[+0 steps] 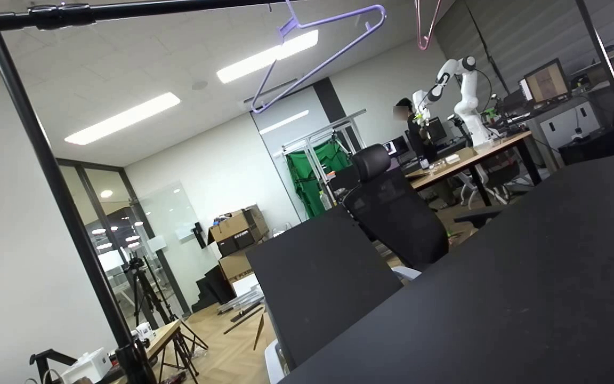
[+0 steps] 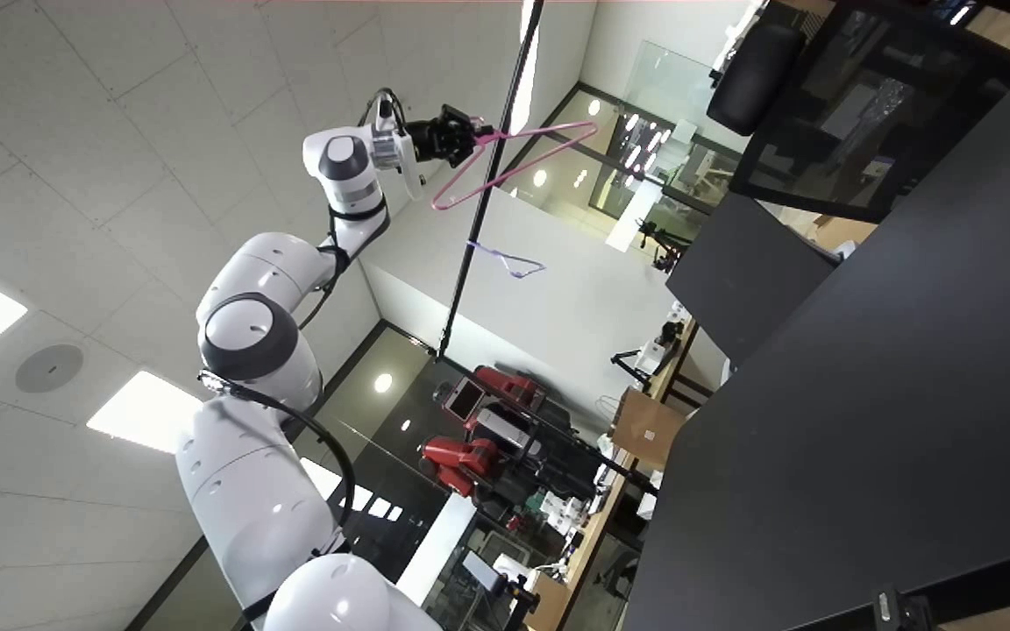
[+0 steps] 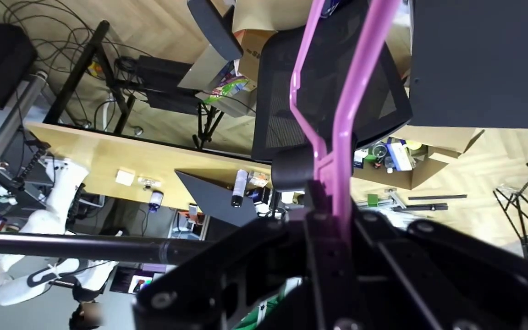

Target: Put the pink hanger on the table

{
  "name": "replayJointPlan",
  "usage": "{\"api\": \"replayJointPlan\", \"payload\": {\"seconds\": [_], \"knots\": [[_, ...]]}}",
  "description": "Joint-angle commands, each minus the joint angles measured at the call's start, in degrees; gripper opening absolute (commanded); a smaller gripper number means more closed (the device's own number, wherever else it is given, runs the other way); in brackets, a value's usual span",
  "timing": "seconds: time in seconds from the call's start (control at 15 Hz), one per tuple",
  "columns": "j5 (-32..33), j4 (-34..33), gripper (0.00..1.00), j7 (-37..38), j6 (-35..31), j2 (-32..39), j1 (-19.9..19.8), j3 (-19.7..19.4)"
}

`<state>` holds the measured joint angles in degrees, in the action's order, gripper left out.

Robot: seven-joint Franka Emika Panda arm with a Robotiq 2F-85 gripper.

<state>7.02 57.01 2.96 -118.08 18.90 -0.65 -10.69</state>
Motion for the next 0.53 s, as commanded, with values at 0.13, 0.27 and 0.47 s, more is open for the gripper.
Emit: {"api": "replayJointPlan", "payload": {"seconds": [0.13,0.27,0.47], "knots": [[1.03,2.2,0.02,1.41,2.1,-0.89,0.7,-0.34],[1.3,3.6,0.02,3.14,1.91,-0.45,0.74,-0.7],[3.02,7.39,0.02,7.33,-0.85,0.31,1.12,-1.66]]}}
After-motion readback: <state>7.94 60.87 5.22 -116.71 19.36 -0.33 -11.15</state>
